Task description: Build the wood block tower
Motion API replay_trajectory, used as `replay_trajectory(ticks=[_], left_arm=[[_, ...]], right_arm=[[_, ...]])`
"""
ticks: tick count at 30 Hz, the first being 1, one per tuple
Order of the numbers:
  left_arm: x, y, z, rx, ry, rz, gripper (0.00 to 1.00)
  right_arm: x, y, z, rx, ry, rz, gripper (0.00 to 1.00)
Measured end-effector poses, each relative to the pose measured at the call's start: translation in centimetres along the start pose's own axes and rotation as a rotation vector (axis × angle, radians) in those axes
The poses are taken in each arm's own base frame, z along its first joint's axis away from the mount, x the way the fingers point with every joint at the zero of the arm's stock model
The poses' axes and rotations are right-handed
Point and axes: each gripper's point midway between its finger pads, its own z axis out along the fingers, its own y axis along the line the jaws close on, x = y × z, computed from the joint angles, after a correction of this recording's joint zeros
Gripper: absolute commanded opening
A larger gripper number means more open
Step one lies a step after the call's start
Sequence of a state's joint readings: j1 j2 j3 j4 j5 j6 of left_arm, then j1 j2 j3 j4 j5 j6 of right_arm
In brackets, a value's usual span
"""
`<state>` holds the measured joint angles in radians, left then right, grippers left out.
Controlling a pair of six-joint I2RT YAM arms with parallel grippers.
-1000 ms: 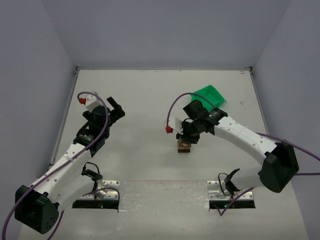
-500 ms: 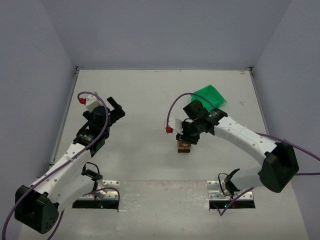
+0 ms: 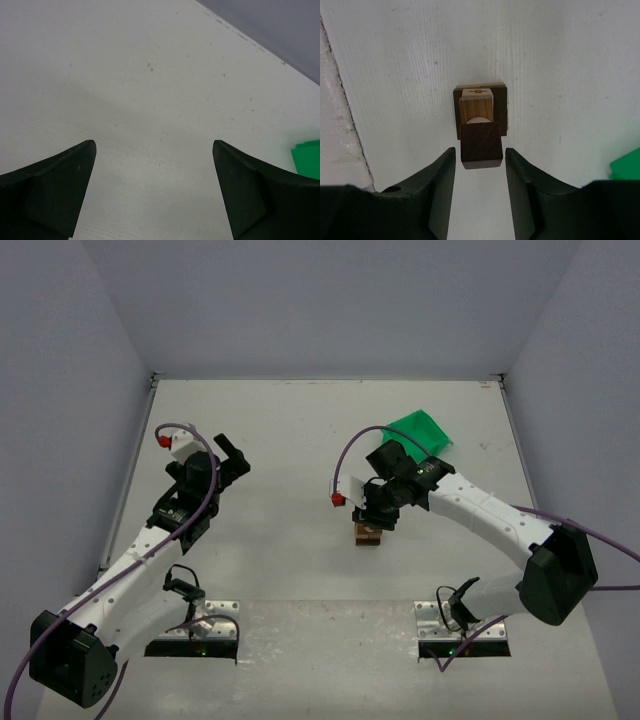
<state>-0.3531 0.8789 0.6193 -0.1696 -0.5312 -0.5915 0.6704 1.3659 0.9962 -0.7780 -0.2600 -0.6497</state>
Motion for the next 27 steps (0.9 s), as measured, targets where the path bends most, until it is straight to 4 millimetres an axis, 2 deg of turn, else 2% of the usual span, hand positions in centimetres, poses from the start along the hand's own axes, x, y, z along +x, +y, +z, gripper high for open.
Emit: replay_trajectory(ticks=[9,17,18,20,21,22,23,27], left_arm=[[0.0,0.0,0.0,0.000,0.000,0.000,1.00],[-0.4,-0.1,-0.2,0.008,-0.010,-0.008,1.00],[-0.4,-0.1,-0.3,0.009,-0.012,-0.009,1.00],[-0.5,-0.1,-0.3,0.010,-0.013,-0.010,1.00],[-0.5,-0.1,-0.3,0.010,-0.013,-0.010,1.00],[-0.5,-0.1,-0.3,0.010,-0.014,-0.010,1.00],[-0.5,-0.1,-0.3,0.011,-0.015,-0.011,1.00],[-0.8,-0.1,-0.6,0.015,-0.021,-0.015,1.00]], right_arm=[[0.0,0.0,0.0,-0.002,-0.001,0.003,0.46],[-0.2,0.0,-0.3,0.007,-0.009,0.009,0.59],[-0.2,0.0,-0.3,0.009,-0.010,0.011,0.62],[-0.2,0.0,-0.4,0.013,-0.009,0.015,0.76],[-0.2,0.0,-0.4,0.015,-0.007,0.017,0.76],[-0.2,0.0,-0.5,0.014,-0.007,0.018,0.93],[-0.2,0.1,-0.6,0.012,-0.008,0.017,0.99],[-1.1,0.3,-1.9,0.023,-0.042,0.002,0.99]])
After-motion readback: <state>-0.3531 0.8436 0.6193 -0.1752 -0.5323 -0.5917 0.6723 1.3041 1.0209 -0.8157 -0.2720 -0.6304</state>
